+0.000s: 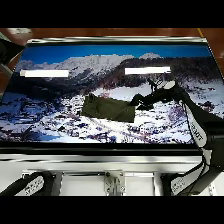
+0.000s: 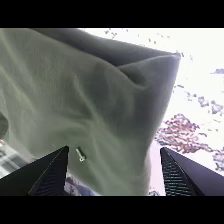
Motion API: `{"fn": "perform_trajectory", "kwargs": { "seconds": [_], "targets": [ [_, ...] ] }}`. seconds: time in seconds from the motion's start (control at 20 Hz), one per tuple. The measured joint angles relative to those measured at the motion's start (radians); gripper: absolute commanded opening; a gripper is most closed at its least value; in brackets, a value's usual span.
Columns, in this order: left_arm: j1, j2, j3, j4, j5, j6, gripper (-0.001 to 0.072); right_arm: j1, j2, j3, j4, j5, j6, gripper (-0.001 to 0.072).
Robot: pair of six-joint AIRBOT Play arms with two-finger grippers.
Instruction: Fold the shirts.
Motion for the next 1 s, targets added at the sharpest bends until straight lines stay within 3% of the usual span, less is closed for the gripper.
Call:
{"fn": "perform_trajectory", "kwargs": {
  "seconds": [0.25, 0.3, 0.35, 0.4, 0.7, 1.0],
  "targets": [
    [-0.056, -0.007, 0.000, -0.001, 0.018, 0.021, 0.0036, 0.027, -0.034, 0.000, 0.006, -0.032, 0.013, 0.0670],
    [-0.064, -0.008, 0.000, -0.001, 0.019, 0.022, 0.0036, 0.031, -0.040, 0.000, 0.010, -0.040, 0.021, 0.0459],
    [-0.070, -0.008, 0.000, -0.001, 0.020, 0.024, 0.0036, 0.036, -0.046, 0.000, 0.009, -0.048, 0.027, 0.0202],
    [-0.076, -0.008, 0.000, -0.001, 0.023, 0.024, 0.0036, 0.041, -0.051, 0.000, 0.010, -0.059, 0.031, 0.0057],
    [-0.091, -0.002, 0.000, -0.002, 0.024, 0.024, 0.0036, 0.011, -0.060, 0.084, 0.016, -0.082, 0.014, 0.0054],
    [-0.093, -0.001, 0.000, -0.001, 0.024, 0.024, 0.0036, -0.226, -0.060, 0.291, 0.013, 0.021, 0.059, 0.0054]
  ]
}}
